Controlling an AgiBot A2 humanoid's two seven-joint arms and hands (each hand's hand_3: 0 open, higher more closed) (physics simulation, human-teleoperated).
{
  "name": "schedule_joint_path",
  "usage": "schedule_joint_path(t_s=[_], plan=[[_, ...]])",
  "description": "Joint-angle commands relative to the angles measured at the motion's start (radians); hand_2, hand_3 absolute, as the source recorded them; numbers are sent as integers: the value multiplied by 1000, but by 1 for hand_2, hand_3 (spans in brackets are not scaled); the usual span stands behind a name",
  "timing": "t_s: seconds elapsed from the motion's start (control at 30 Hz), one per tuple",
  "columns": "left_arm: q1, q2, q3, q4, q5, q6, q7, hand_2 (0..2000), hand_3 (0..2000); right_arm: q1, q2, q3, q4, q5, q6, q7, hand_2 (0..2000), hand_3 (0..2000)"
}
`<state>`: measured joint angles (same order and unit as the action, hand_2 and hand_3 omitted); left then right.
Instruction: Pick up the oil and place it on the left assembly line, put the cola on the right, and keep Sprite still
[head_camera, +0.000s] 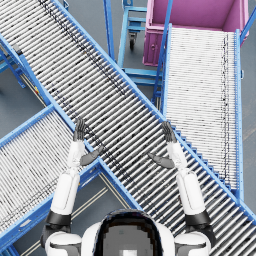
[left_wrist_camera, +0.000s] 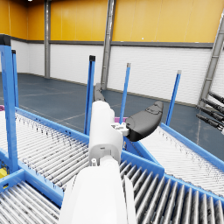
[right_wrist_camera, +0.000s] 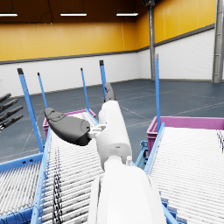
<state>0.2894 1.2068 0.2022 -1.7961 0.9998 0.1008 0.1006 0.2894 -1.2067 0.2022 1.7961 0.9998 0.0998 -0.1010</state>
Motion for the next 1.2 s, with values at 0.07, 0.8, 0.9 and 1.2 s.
schedule_joint_path(t_s=[0.07,0.8,0.9,1.2], plan=[[0,0,0,0,0,0,0,0,0,0,0,0,0,0,0,0,0,0],[251,103,-267,-5,266,-101,-100,0,0,194,-106,-210,28,311,-100,101,0,0],[267,104,-291,0,366,-101,-101,0,0,202,-109,-244,23,411,-100,101,0,0],[270,111,-304,-22,420,-101,-101,0,0,209,-116,-320,-12,466,-100,101,0,0]])
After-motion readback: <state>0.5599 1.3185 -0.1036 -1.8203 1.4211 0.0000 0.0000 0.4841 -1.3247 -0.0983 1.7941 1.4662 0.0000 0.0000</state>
